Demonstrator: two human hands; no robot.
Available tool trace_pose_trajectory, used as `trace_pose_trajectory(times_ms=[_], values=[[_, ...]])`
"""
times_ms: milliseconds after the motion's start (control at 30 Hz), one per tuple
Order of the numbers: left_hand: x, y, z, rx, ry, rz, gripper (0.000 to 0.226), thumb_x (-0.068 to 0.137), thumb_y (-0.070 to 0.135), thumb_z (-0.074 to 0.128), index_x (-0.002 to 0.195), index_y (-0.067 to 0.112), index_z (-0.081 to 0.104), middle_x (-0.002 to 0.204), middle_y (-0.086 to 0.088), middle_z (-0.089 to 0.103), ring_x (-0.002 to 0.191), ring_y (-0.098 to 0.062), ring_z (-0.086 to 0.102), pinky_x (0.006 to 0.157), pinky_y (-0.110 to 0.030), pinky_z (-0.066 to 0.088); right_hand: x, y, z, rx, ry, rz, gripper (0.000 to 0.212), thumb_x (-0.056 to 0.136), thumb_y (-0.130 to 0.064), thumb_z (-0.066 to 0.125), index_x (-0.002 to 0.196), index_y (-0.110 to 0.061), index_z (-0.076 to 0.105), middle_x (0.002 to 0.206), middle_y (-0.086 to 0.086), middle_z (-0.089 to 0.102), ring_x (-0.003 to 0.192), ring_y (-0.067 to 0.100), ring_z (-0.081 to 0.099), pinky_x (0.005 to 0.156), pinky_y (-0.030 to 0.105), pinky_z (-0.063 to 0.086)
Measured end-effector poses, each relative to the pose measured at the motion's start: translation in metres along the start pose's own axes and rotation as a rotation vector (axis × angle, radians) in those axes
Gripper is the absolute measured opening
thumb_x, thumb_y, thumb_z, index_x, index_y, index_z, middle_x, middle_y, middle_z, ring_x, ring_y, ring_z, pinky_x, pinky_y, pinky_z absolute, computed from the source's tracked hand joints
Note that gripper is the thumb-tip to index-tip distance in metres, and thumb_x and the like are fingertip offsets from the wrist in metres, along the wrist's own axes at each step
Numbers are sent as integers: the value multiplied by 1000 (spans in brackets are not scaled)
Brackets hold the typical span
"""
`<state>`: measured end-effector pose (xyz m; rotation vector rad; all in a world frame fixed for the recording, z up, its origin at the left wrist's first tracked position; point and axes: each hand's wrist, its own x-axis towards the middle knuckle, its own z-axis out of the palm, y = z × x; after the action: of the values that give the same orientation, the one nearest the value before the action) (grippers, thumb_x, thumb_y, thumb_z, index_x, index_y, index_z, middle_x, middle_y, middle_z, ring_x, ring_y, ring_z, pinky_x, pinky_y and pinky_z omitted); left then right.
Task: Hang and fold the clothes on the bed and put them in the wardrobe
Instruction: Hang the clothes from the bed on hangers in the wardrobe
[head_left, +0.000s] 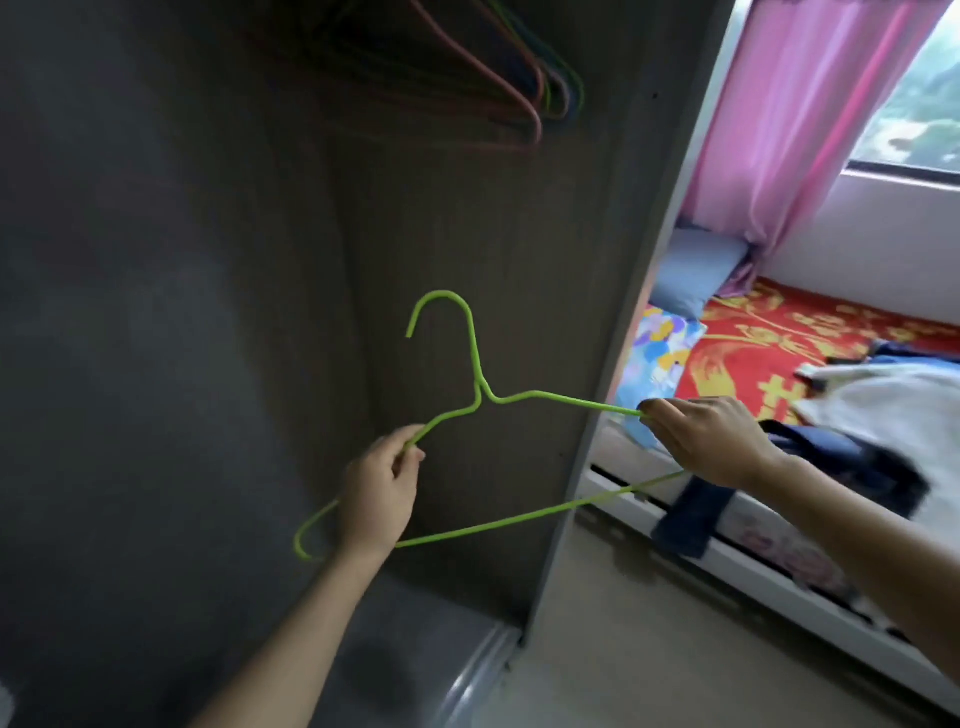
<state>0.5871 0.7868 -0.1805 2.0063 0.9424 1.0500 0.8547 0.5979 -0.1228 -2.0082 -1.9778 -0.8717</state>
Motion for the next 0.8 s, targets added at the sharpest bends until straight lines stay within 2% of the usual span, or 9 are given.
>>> trace_pose_trajectory(times_ms=[133, 200, 267, 367, 433, 467, 567, 700, 800], values=[[-25, 5, 54, -45, -151, 7, 26, 86, -6, 55, 104, 6, 69, 76, 0, 65, 72, -20, 63, 72, -32, 50, -71, 11, 3, -28, -92, 168, 31, 82, -22, 41, 63, -7, 61, 47, 2, 54, 33, 23, 50, 34, 22, 33], [-32, 11, 76, -54, -219, -14, 26, 86, -6, 54, 102, 7, 70, 74, 2, 64, 72, -19, 63, 71, -28, 49, -102, 16, 5, -36, -116, 239, 22, 78, -18, 50, 60, -8, 59, 47, 0, 54, 33, 23, 50, 36, 22, 35], [-38, 22, 105, -63, -291, -13, 26, 86, -6, 55, 102, 7, 70, 74, 2, 64, 70, -15, 61, 69, -25, 47, -135, 26, 6, -53, -127, 312, 10, 70, -13, 60, 62, -7, 61, 50, 2, 58, 35, 24, 53, 37, 25, 39], [-46, 43, 151, -88, -385, 6, 26, 85, -7, 56, 102, 6, 71, 75, 1, 65, 68, -13, 59, 68, -20, 45, -184, 46, 5, -75, -137, 434, 8, 76, -11, 67, 69, -7, 65, 57, 2, 65, 42, 22, 60, 41, 27, 45], [-48, 59, 179, -107, -426, 25, 26, 84, -8, 57, 100, 6, 72, 73, 1, 65, 70, -14, 60, 69, -20, 45, -212, 61, 4, -77, -130, 493, 9, 72, -6, 76, 73, -7, 67, 60, 1, 67, 44, 21, 62, 43, 30, 50], [-49, 69, 197, -117, -451, 49, 26, 83, -9, 58, 99, 7, 72, 72, 3, 65, 70, -14, 61, 68, -19, 44, -227, 72, 2, -80, -123, 511, 5, 76, -7, 72, 74, -7, 67, 60, 0, 67, 44, 21, 62, 42, 30, 50], [-51, 98, 252, -129, -531, 135, 27, 82, -8, 60, 98, 10, 73, 73, 9, 65, 71, -11, 63, 69, -22, 45, -271, 110, -8, -116, -109, 572, 35, 91, -23, 41, 73, -8, 67, 57, -3, 65, 41, 19, 59, 40, 24, 45], [-55, 129, 314, -182, -626, 185, 31, 81, -9, 63, 100, 14, 72, 73, 12, 67, 74, 0, 62, 67, -9, 44, -318, 150, -27, -138, -133, 639, 22, 86, -17, 51, 73, -8, 67, 56, -3, 64, 41, 17, 59, 40, 21, 41], [-68, 150, 358, -226, -688, 167, 27, 81, -7, 65, 98, 11, 73, 75, 3, 68, 75, -8, 62, 67, -14, 46, -355, 174, -39, -168, -124, 703, 52, 99, -29, 27, 73, -10, 67, 56, -5, 64, 42, 17, 59, 41, 22, 40]])
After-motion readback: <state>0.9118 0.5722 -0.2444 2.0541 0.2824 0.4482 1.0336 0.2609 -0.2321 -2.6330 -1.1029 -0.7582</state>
